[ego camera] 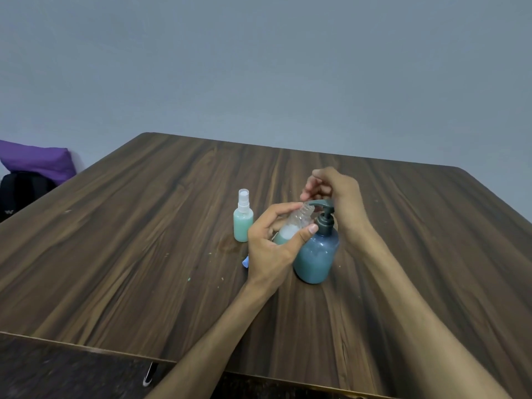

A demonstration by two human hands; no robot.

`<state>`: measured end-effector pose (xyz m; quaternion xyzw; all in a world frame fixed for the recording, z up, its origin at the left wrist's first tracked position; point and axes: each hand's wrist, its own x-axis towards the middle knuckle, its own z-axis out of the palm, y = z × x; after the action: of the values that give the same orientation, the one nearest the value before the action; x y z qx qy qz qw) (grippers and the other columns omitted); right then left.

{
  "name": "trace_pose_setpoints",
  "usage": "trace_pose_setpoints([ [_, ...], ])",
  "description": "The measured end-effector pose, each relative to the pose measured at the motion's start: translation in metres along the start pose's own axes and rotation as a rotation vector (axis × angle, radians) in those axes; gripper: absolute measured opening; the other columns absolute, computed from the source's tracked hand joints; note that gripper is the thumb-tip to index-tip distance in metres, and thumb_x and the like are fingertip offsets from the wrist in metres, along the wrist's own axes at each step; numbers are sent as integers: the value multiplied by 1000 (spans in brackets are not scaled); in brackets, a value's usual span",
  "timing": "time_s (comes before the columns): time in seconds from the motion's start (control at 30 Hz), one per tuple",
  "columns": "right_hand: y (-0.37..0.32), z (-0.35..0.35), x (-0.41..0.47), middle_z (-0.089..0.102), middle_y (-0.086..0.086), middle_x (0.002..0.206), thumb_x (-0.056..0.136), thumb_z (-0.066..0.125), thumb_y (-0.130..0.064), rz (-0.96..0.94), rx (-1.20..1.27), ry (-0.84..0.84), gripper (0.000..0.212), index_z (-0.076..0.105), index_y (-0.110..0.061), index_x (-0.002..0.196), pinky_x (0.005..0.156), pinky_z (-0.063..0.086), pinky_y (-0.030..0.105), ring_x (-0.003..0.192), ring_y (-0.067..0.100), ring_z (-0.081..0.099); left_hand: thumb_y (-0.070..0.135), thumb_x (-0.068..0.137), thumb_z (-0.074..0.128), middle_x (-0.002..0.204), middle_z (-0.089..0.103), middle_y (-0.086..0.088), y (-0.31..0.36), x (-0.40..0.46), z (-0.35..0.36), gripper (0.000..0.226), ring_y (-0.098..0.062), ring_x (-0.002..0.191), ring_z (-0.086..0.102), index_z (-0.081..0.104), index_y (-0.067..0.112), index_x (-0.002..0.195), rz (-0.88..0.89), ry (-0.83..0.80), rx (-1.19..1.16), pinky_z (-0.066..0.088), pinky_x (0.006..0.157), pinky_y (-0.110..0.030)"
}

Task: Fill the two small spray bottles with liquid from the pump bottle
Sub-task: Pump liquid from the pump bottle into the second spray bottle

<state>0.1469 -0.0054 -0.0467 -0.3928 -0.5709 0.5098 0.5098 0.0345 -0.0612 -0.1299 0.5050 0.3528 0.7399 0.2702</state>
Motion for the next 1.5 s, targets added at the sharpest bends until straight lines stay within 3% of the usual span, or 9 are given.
trace_pose_setpoints([
  [0.17, 20, -5, -16, 63, 13, 71, 92, 58, -32, -147, 6, 19, 36, 63, -3, 72, 64, 46, 34, 67, 21, 56, 3, 80, 86, 109, 79, 2, 2, 0, 0, 36, -20, 99, 78, 71, 9, 113, 8, 1, -27, 62, 88, -32],
  [0.3, 40, -5, -31, 68, 15, 77, 90, 62, -50, -1, 165, 36, 52, 69, 0, 79, 71, 52, 37, 74, 26, 64, 6, 80, 86, 112, 79, 0, 3, -1, 1, 38, -22, 105, 77, 72, 13, 115, 18, 6, -13, 61, 92, -35],
  [0.47, 51, 1, -35, 73, 35, 96, 83, 62, -64, 4, 162, 80, 75, 72, 9, 92, 89, 55, 56, 89, 42, 70, 8, 79, 88, 111, 77, -3, 2, 1, -1, 38, -22, 108, 73, 74, 14, 114, 77, 29, 84, 57, 91, -26],
  [0.57, 50, 4, -33, 71, 25, 81, 84, 61, -60, -49, 114, 133, 54, 75, -9, 75, 82, 54, 60, 81, 39, 67, 5, 79, 88, 111, 77, -4, 2, 1, -1, 37, -21, 107, 74, 75, 7, 113, 76, 33, 82, 58, 91, -27],
  [0.67, 52, 6, -31, 62, 7, 64, 84, 59, -53, -142, 59, 199, 40, 67, -26, 55, 70, 47, 49, 69, 30, 57, 1, 80, 87, 110, 77, -5, 0, 2, -3, 35, -22, 106, 74, 75, 4, 113, 83, 22, 88, 60, 92, -30],
  [0.83, 57, 5, -31, 69, 25, 77, 85, 62, -55, -129, 105, 184, 46, 72, -15, 66, 78, 55, 59, 78, 46, 65, 3, 79, 87, 109, 78, -1, 2, 0, 0, 36, -18, 105, 74, 75, 6, 113, 72, 30, 90, 58, 91, -26],
  [0.97, 57, 9, -30, 60, 9, 60, 83, 58, -51, -192, 31, 246, 43, 64, -23, 52, 66, 47, 47, 65, 29, 56, 0, 79, 88, 109, 78, -4, -1, 1, -2, 36, -21, 105, 75, 75, 2, 112, 65, 42, 91, 58, 92, -27],
  [1.1, 57, 7, -32, 64, 24, 67, 84, 59, -55, -181, 72, 208, 44, 71, -22, 57, 70, 52, 49, 70, 34, 62, 3, 79, 88, 110, 78, -4, 0, -1, 0, 36, -22, 105, 74, 75, 3, 113, 63, 52, 108, 58, 90, -26],
  [1.5, 57, 9, -32, 53, 7, 55, 86, 53, -49, -241, -24, 255, 44, 58, -22, 51, 57, 41, 52, 58, 27, 49, -2, 79, 87, 108, 79, -6, 0, -2, -3, 35, -22, 105, 75, 75, 0, 111, 62, 54, 103, 59, 93, -32],
])
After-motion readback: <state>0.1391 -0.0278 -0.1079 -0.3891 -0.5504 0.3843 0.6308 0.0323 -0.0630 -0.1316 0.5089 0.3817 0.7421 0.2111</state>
